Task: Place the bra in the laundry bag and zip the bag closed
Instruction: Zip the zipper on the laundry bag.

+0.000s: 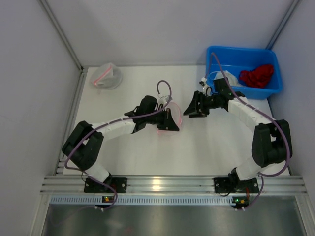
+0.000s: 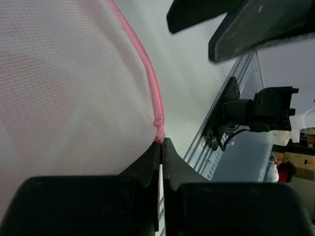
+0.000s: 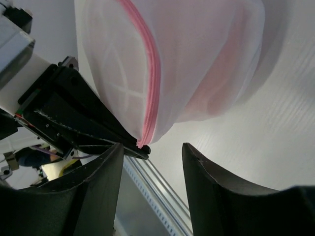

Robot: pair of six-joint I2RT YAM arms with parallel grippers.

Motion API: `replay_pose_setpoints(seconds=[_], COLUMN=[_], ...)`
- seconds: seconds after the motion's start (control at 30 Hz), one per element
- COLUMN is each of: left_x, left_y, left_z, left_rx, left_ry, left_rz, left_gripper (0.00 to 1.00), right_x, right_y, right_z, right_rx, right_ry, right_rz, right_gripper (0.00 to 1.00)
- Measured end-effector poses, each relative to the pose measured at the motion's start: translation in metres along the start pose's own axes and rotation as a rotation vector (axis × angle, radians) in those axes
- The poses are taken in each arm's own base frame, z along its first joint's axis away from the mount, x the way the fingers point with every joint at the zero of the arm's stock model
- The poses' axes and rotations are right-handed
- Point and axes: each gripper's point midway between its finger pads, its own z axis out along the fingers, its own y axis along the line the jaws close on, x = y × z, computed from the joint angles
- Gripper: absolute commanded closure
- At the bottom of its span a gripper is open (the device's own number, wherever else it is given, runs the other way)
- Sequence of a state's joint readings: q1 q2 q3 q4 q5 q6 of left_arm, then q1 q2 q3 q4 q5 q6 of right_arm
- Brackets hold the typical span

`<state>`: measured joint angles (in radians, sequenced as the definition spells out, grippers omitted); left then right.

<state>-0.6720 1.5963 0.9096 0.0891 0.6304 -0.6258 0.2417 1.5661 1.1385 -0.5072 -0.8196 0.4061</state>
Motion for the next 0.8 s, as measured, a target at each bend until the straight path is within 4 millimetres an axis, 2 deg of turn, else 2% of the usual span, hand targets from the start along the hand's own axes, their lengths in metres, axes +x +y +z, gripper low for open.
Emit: replay_pose_setpoints(seconds=[0.17, 0.27, 0.37, 0.43, 0.47, 0.5, 0.53, 0.57, 0.8], left_x=[-0.007, -0.01, -0.015, -0.016, -0.016, -0.017, -0.017, -0.016, -0.014], left_y=[-0.002, -0.003, -0.005, -0.005, -0.005, -0.005, -0.006, -0.006, 0.001], left_z=[0.007, 0.009, 0.012, 0.013, 0.014, 0.014, 0.014, 0.014, 0.009], left_rx=[0.017, 0.026, 0.038, 0.042, 0.044, 0.047, 0.049, 0.049, 0.014], left_ry=[-0.023, -0.033, -0.045, -0.049, -0.051, -0.052, -0.051, -0.05, -0.048], left_rz=[-0.036, -0.052, -0.068, -0.081, -0.086, -0.09, -0.095, -0.099, -0.051], left_gripper=[1.0, 1.0, 1.0, 1.0, 1.0, 1.0, 1.0, 1.0, 1.0], right_x=[0.021, 0.025, 0.027, 0.028, 0.028, 0.028, 0.028, 0.028, 0.026], right_y=[0.001, 0.004, 0.006, 0.007, 0.007, 0.007, 0.005, 0.003, 0.002], right_z=[0.023, 0.031, 0.035, 0.037, 0.038, 0.04, 0.041, 0.042, 0.045], right_rx=[-0.021, -0.029, -0.036, -0.037, -0.037, -0.038, -0.035, -0.031, -0.022], right_ry=[0.059, 0.078, 0.083, 0.084, 0.085, 0.086, 0.088, 0.091, 0.111], right_rz=[0.025, 0.019, 0.008, 0.005, 0.003, -0.002, -0.005, -0.001, 0.01], right_gripper=[0.52, 0.53, 0.58, 0.67, 0.75, 0.9, 0.97, 1.0, 1.0])
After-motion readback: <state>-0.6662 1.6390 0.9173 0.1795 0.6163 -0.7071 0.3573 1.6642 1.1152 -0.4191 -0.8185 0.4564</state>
